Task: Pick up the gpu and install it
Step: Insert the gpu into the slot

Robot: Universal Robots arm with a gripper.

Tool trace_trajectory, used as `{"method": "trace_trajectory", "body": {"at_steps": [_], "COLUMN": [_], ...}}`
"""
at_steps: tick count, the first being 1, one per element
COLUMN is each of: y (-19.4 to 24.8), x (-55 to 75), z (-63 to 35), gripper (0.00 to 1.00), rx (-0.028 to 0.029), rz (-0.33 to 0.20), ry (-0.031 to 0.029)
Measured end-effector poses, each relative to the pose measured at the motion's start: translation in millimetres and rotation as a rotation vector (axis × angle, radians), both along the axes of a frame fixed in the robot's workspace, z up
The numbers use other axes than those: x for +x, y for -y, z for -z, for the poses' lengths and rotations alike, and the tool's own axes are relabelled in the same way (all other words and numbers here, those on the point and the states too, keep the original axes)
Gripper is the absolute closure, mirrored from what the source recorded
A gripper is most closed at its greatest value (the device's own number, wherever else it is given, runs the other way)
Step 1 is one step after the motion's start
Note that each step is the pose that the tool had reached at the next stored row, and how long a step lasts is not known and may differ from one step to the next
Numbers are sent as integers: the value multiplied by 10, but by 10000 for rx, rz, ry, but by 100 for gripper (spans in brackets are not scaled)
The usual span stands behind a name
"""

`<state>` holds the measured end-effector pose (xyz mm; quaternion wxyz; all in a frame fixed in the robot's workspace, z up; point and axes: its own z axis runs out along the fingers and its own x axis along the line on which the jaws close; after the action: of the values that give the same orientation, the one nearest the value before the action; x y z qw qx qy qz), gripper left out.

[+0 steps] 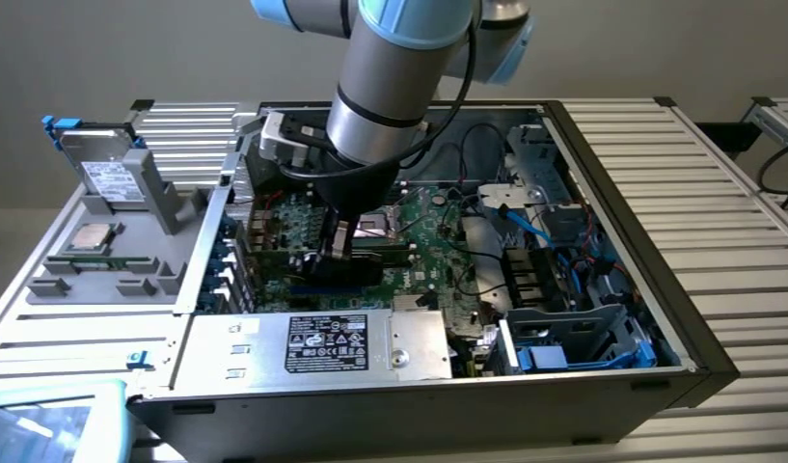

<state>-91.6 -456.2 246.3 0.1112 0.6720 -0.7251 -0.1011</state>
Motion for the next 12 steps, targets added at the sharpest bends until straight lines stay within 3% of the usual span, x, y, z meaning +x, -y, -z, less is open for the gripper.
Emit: {"method": "trace_trajectory", "body": {"at_steps": [9, 12], "y": [7, 23], "x": [-2, -3], "z": [1, 1], "gripper": [73, 73], "rx": [6, 62], "rz": [0, 0], "ry": [14, 18]}}
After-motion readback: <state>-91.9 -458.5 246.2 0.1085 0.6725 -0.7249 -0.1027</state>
